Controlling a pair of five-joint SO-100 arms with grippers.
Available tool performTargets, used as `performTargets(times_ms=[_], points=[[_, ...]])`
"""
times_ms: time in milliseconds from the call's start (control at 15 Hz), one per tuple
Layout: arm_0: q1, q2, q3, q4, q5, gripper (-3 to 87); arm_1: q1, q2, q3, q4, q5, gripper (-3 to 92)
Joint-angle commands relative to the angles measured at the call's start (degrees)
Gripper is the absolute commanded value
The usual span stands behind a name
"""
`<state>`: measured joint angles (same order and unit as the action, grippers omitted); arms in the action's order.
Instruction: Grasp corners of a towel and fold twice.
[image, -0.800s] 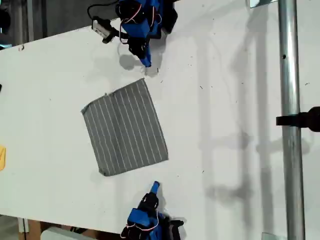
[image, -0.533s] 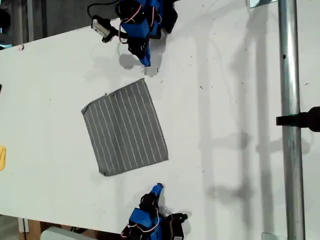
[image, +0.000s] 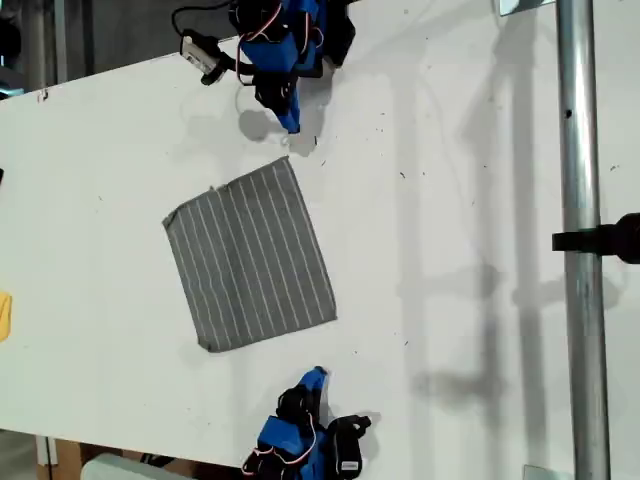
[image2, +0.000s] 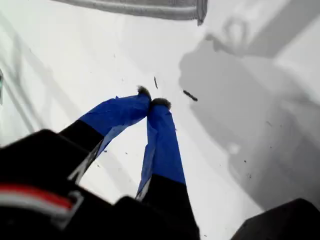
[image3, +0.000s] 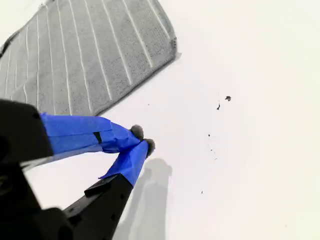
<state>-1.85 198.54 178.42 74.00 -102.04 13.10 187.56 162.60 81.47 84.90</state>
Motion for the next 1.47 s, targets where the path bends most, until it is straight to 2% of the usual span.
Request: performTargets(times_ms=[0, 200, 333, 533, 733, 867, 1067, 1133, 1267, 1400], points=[[2.3, -0.2, -2.9, -1.3, -1.1, -2.9, -0.1, -5.2, -9.1, 0.5, -3.1, -0.3], [2.3, -18.1, -17.0, -5.6, 0.4, -2.9, 3.3, -22.6, -22.5, -1.0, -10.8, -0.3], [1.3, -39.2, -32.4, -8.0, 5.1, -2.9, 5.9, -30.2, -29.2, -0.9, -15.6, -0.3], [-0.4, -58.9, -49.7, -10.0, 11.4, -2.9, 9.5, -42.8, -41.5, -0.1, -23.3, -0.3], [-0.4, -76.6, -66.5, -9.6, 16.5, -2.9, 11.2, -58.2, -55.3, 0.3, -32.1, -0.3], [-0.2, -85.2, -76.1, -6.6, 18.7, -2.9, 12.6, -67.9, -62.7, 0.8, -38.1, -0.3], [0.2, -92.0, -85.3, -1.9, 19.5, -2.9, 16.1, -76.1, -70.5, 4.8, -42.5, -0.3], [0.3, -92.2, -85.5, -1.9, 19.5, -2.9, 16.4, -77.2, -71.7, 5.2, -44.0, 2.2], [0.4, -92.5, -85.4, -1.5, 19.4, -2.9, 17.1, -79.1, -74.1, 7.6, -46.1, 26.5], [0.7, -93.0, -85.4, -1.5, 19.3, -2.9, 17.1, -80.9, -73.9, 8.8, -49.7, 34.8]])
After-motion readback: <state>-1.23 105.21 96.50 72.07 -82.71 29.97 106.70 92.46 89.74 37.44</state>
